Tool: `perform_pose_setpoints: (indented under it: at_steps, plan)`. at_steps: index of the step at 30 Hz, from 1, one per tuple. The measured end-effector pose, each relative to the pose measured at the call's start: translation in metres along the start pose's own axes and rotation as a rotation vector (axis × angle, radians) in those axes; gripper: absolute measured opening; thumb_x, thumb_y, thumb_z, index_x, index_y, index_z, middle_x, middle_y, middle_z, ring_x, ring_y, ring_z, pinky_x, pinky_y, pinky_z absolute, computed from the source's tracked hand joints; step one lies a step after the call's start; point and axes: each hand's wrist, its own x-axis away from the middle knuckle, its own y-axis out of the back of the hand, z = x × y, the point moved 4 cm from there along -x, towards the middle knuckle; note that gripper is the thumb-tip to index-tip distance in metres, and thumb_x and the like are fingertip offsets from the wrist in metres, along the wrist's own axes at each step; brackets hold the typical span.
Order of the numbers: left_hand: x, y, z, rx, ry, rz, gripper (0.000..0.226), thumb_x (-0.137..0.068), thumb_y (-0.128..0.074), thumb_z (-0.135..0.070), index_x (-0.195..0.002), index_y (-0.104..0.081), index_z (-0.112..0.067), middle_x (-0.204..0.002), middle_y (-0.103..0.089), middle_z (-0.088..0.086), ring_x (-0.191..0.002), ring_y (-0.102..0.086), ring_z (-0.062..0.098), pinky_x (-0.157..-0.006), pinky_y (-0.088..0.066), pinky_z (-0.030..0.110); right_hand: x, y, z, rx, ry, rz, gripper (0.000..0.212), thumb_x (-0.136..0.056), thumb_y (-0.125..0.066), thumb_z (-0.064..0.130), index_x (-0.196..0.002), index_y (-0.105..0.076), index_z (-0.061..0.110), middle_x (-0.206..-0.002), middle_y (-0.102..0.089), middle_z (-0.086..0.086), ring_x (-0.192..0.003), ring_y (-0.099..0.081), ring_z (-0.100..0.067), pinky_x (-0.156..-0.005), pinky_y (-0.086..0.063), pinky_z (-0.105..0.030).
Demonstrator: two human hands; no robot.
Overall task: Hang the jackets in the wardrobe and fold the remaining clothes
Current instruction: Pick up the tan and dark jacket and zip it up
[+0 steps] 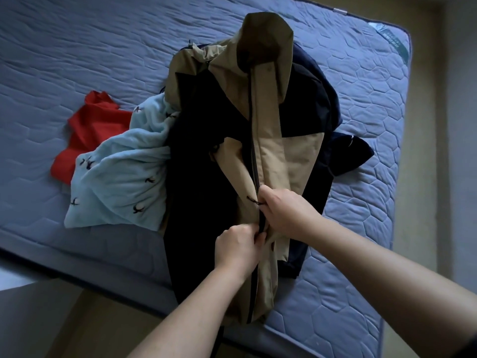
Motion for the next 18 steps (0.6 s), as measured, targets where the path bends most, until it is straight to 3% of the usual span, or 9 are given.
perform_pose_setpoints:
  at_steps: [3, 7, 12, 18]
  plan:
    - [0.001, -0.002, 0.001, -0.026, 0.007, 0.029, 0.027, -0.089, -0.050, -0.046, -0.080, -0.055, -0.021, -0.083, -0.067, 0.002, -0.082, -0.066, 0.026, -0.060, -0.042, 0.029, -0.001, 0.005, 0.000, -0.056, -0.045, -0.151, 0.009, -0.097, -0.044, 0.025, -0.090, -0.042, 0.020, -0.083, -0.054, 0.005, -0.076, -0.054, -0.027, -0.058, -0.035, -0.034]
    - [0.001, -0.002, 0.003, -0.024, 0.011, 0.036, 0.027, -0.092, -0.046, -0.043, -0.073, -0.043, -0.023, -0.080, -0.064, 0.000, -0.079, -0.064, 0.023, -0.063, -0.047, 0.029, -0.012, 0.019, -0.003, -0.187, -0.116, -0.323, 0.006, -0.095, -0.051, 0.019, -0.090, -0.053, 0.017, -0.084, -0.058, 0.004, -0.075, -0.053, -0.023, -0.060, -0.035, -0.032]
    - [0.007, -0.004, 0.004, -0.082, -0.101, 0.089, 0.026, -0.097, -0.040, -0.041, -0.082, -0.052, -0.024, -0.079, -0.062, -0.005, -0.075, -0.063, 0.012, -0.068, -0.053, 0.028, -0.048, 0.076, -0.013, -0.377, -0.186, -0.559, 0.012, -0.092, -0.055, 0.012, -0.082, -0.052, 0.018, -0.078, -0.057, 0.002, -0.071, -0.052, -0.016, -0.060, -0.039, -0.029]
    - [0.005, 0.004, 0.013, -0.007, 0.005, 0.232, 0.019, -0.094, -0.047, -0.042, -0.084, -0.056, -0.029, -0.074, -0.058, -0.011, -0.068, -0.061, 0.005, -0.060, -0.050, 0.018, -0.061, 0.101, -0.013, -0.393, -0.102, -0.527, 0.015, -0.092, -0.056, 0.016, -0.081, -0.051, 0.025, -0.079, -0.058, 0.005, -0.070, -0.055, -0.010, -0.060, -0.043, -0.025]
